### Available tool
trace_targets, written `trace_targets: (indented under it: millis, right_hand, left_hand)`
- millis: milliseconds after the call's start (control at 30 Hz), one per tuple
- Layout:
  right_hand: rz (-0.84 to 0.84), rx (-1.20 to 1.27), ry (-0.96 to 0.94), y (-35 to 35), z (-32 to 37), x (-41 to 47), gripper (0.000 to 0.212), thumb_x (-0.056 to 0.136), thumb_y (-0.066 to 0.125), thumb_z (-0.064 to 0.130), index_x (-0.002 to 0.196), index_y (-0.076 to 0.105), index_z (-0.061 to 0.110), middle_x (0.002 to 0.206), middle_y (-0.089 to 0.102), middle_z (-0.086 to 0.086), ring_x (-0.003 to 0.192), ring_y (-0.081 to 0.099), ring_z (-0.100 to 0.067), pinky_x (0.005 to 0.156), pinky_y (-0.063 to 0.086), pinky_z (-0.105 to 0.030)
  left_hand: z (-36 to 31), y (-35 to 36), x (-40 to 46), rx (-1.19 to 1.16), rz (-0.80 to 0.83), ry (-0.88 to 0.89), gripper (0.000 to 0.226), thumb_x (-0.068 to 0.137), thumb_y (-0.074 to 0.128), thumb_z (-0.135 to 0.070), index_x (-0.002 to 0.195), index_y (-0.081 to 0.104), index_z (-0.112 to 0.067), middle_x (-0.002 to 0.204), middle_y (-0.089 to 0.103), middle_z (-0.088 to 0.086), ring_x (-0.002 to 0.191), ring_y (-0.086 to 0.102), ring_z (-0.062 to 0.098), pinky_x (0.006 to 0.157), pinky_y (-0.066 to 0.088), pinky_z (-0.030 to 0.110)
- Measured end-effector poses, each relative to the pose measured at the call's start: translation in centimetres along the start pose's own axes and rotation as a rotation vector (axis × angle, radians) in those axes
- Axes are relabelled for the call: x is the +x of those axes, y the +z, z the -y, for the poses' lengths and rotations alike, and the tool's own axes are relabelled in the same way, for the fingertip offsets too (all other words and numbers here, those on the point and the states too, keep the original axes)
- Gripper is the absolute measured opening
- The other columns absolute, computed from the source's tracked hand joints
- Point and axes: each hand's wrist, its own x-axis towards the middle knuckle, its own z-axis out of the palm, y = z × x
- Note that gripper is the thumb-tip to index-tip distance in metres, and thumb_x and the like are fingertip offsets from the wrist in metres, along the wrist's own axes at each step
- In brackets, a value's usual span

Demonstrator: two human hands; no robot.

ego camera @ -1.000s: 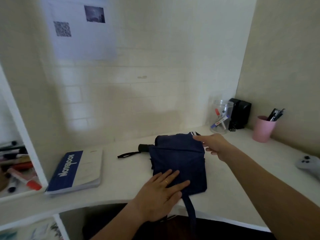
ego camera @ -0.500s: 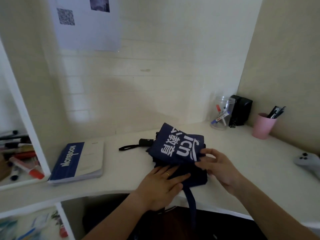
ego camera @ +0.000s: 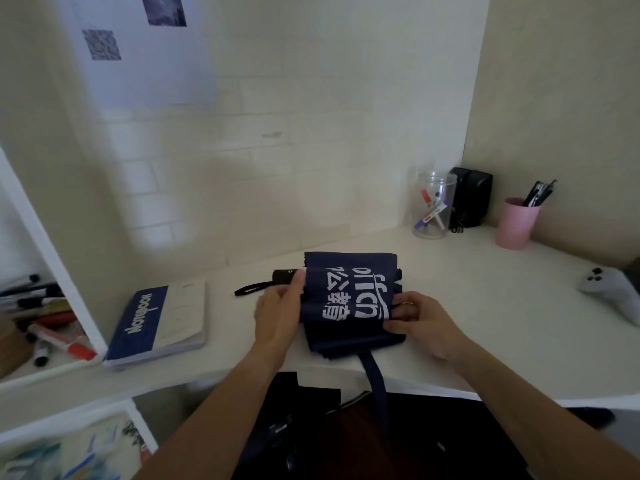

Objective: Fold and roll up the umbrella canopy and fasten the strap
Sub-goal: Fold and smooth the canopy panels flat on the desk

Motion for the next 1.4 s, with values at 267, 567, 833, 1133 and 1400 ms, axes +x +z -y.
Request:
trace_targets:
  millis: [267, 567, 833, 1133, 1400]
  right_hand:
    - [-0.028, 0.272, 0.069, 0.2, 1.1, -0.4, 0.025, 0.091, 0.070, 0.017, 0.112, 0.067, 0.004, 0.099, 0.074, -0.011, 0.090, 0.070, -0.021, 0.078, 0.055, -0.029]
    - [-0.014, 0.292, 0.039, -0.1, 0.7, -0.5, 0.025, 0.094, 0.068, 0.022, 0.113, 0.063, 0.007, 0.088, 0.072, -0.009, 0.083, 0.068, -0.019, 0.076, 0.054, -0.030]
    - [0.072, 0.252, 0.000, -0.1, 1.2, -1.2, 0.021, 0.089, 0.073, 0.011, 0.109, 0.074, 0.015, 0.102, 0.080, -0.001, 0.093, 0.075, -0.011, 0.082, 0.056, -0.022]
    - [0.060, 0.332, 0.073, -0.4, 1.6, -1.1, 0.009, 0.086, 0.073, 0.010, 0.077, 0.073, 0.012, 0.095, 0.077, -0.008, 0.090, 0.070, -0.021, 0.086, 0.053, -0.031]
    - [0.022, 0.413, 0.119, -0.9, 1.7, -0.8, 0.034, 0.081, 0.077, 0.001, 0.112, 0.065, 0.004, 0.067, 0.062, 0.000, 0.056, 0.050, -0.013, 0.044, 0.034, -0.023]
  left_hand:
    - [0.5, 0.4, 1.3, 0.069, 0.223, -0.107, 0.033, 0.077, 0.085, -0.018, 0.108, 0.078, -0.011, 0.103, 0.079, 0.005, 0.096, 0.073, 0.018, 0.088, 0.058, 0.032]
    - [0.3, -0.1, -0.2, -0.206, 0.179, 0.010, 0.017, 0.103, 0.052, -0.015, 0.104, 0.068, -0.014, 0.101, 0.073, 0.005, 0.084, 0.063, 0.015, 0.066, 0.044, 0.030]
    - [1.7, 0.9, -0.9, -0.110, 0.314, -0.011, 0.018, 0.099, 0.064, -0.025, 0.106, 0.077, -0.014, 0.101, 0.081, 0.002, 0.087, 0.077, 0.011, 0.070, 0.055, 0.017]
    - [2.8, 1.0, -1.8, 0.036, 0.235, 0.161, 0.018, 0.108, 0.046, -0.032, 0.115, 0.060, -0.023, 0.113, 0.068, -0.006, 0.102, 0.066, 0.009, 0.084, 0.052, 0.028]
    - [2.9, 0.8, -2.2, 0.056, 0.250, 0.176, 0.025, 0.109, 0.041, -0.037, 0.111, 0.056, -0.018, 0.110, 0.067, -0.004, 0.097, 0.066, 0.005, 0.068, 0.048, 0.016]
